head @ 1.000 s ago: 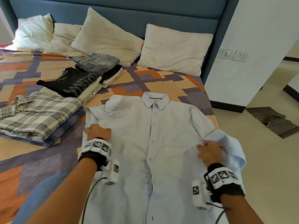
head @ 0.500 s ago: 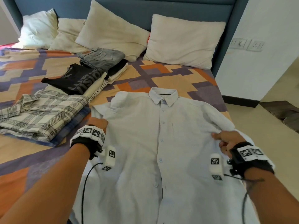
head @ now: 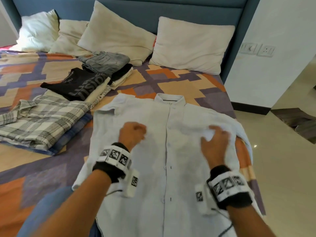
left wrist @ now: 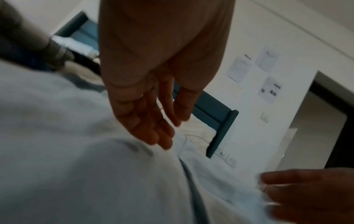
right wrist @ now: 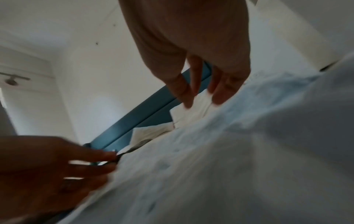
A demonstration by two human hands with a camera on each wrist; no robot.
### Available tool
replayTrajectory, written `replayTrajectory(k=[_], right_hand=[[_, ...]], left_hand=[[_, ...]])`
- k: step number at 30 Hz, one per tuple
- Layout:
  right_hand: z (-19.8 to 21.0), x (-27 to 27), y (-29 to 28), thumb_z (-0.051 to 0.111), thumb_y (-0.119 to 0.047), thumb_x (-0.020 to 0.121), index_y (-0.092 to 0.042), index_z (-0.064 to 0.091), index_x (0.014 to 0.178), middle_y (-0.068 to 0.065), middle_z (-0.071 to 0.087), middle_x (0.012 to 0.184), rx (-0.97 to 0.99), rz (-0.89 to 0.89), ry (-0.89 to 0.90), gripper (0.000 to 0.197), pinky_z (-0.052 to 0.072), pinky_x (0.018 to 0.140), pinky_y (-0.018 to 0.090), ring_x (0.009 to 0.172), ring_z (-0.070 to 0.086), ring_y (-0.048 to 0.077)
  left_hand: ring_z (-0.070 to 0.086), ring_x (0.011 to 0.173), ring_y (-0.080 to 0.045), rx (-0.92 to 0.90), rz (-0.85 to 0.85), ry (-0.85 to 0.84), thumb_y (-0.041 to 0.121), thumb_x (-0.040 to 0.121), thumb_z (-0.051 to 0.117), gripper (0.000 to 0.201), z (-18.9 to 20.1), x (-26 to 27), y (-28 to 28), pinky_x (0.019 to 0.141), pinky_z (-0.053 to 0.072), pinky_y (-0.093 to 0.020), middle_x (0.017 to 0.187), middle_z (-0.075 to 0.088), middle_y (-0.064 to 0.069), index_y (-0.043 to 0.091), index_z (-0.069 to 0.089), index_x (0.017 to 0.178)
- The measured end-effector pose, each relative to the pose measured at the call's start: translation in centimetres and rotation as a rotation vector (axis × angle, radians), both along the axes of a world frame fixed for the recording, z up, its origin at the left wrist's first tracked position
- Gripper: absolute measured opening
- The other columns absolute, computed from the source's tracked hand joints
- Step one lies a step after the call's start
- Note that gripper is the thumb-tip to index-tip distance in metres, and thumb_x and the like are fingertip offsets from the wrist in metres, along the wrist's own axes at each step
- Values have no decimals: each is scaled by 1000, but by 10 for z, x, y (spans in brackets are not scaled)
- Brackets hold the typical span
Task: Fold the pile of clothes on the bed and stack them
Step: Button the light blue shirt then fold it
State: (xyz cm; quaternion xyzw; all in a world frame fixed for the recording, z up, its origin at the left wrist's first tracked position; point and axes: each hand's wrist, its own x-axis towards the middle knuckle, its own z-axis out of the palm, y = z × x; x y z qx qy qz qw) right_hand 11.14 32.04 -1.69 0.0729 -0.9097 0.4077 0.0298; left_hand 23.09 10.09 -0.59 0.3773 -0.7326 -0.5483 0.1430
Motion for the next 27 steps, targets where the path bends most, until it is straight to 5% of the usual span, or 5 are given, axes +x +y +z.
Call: replayTrajectory(k=[2, 5, 10, 15, 27], right_hand=[[-24, 43, -14, 81, -18, 76, -11, 70, 91, 12, 71, 96, -71, 215, -228, 20, 51, 90, 44, 92, 66, 30], [-54, 79, -26, 83, -37, 71, -16, 61, 77, 5, 69, 82, -3, 304, -393, 31, 56, 69, 38, 76, 66, 26], [-54, 97, -32, 69, -28, 84, -17, 47, 78, 8, 60, 89, 251, 308, -247, 25, 43, 63, 31, 84, 63, 30], [-50, 93, -20, 68, -9, 75, -10, 56, 57, 8, 57, 61, -14, 261, -338, 22, 58, 61, 44, 58, 61, 26], [-38, 106, -7, 59, -8, 95, 5, 71, 82, 14, 65, 68, -308, 305, -534, 22, 62, 66, 43, 59, 64, 20]], left_hand=[[66, 57, -22, 227, -58, -79, 2, 85, 66, 10, -21, 5, 30, 48, 50, -24, 87, 71, -18, 9, 69, 77], [71, 64, -30, 200, -19, -176, 4, 78, 71, 6, -43, 19, 72, 58, 60, -38, 77, 72, -20, -1, 72, 76], [70, 57, -26, 56, -15, -207, 14, 76, 74, 16, -53, 37, 94, 61, 61, -39, 59, 70, -10, 7, 74, 63], [62, 52, -24, -13, -86, -265, 27, 76, 76, 31, -45, 31, 93, 58, 58, -36, 61, 66, -9, -3, 71, 77], [59, 48, -18, 165, -171, -151, 16, 89, 66, 26, -50, 36, 91, 51, 50, -24, 63, 66, -13, -1, 68, 69]])
